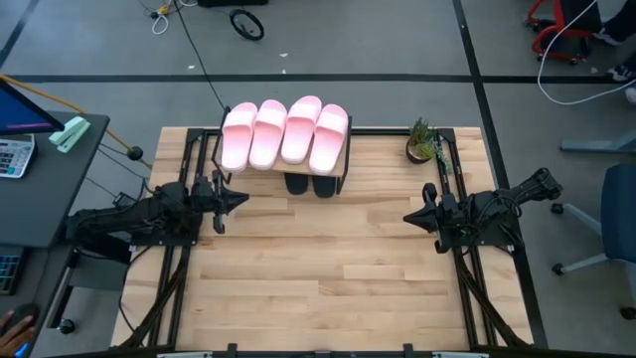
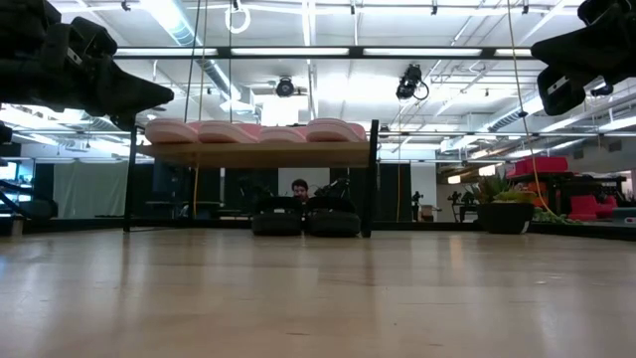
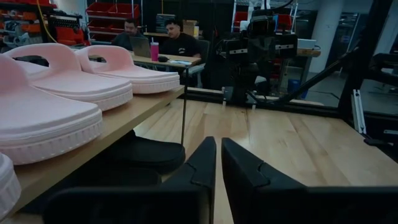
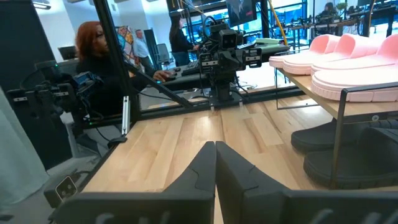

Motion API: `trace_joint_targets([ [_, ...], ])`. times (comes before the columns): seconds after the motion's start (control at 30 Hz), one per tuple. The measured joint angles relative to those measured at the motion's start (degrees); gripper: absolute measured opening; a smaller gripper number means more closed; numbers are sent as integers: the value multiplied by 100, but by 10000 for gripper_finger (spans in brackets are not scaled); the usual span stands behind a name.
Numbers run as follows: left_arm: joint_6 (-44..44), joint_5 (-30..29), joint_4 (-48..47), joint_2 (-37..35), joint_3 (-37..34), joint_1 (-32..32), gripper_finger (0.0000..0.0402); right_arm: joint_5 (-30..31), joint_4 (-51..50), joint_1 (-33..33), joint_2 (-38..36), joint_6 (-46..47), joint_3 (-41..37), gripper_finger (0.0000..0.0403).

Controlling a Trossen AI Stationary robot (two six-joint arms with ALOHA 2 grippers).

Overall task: Pick and place slides into the shelf
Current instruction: Return to Home Position

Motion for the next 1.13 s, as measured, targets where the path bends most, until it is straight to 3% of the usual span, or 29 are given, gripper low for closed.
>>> trace_joint_targets([
  [1.13,0,-1,0,1,-2,0,29,0,0,2,2,0,0,10],
])
